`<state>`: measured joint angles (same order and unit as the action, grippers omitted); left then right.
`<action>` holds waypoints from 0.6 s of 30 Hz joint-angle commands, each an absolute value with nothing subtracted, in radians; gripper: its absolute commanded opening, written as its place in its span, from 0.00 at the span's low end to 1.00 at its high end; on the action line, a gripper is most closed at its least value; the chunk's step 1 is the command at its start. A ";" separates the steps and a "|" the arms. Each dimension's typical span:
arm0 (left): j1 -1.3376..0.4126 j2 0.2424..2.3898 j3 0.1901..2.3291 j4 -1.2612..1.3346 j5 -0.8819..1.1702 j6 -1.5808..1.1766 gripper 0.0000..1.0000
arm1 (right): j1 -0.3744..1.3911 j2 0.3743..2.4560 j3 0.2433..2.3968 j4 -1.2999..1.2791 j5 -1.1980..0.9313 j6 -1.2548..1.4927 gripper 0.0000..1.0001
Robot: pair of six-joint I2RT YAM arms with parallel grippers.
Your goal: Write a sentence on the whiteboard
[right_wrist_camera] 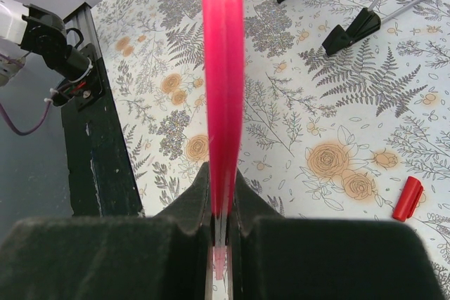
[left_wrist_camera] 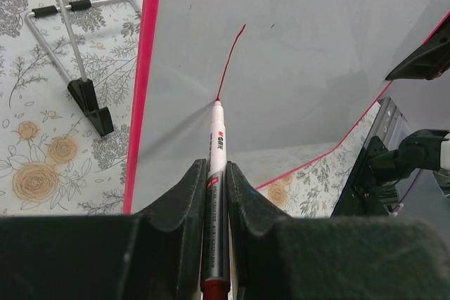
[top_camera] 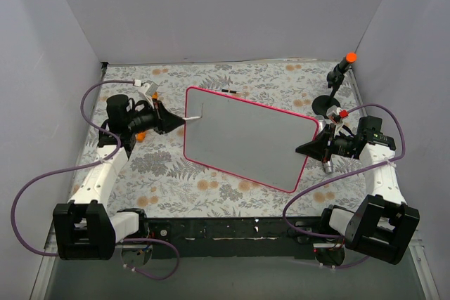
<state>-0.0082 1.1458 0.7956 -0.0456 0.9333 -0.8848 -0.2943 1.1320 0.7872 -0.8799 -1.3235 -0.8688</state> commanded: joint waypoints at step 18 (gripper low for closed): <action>-0.002 1.161 0.894 -0.046 0.937 -0.897 0.00 | -0.293 1.123 0.807 -0.838 -1.193 -0.954 0.01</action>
<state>-0.0082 1.1473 0.8505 -0.0471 0.9333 -0.9016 -0.2939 1.1320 0.7872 -0.8803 -1.3235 -0.8787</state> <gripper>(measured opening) 0.121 0.091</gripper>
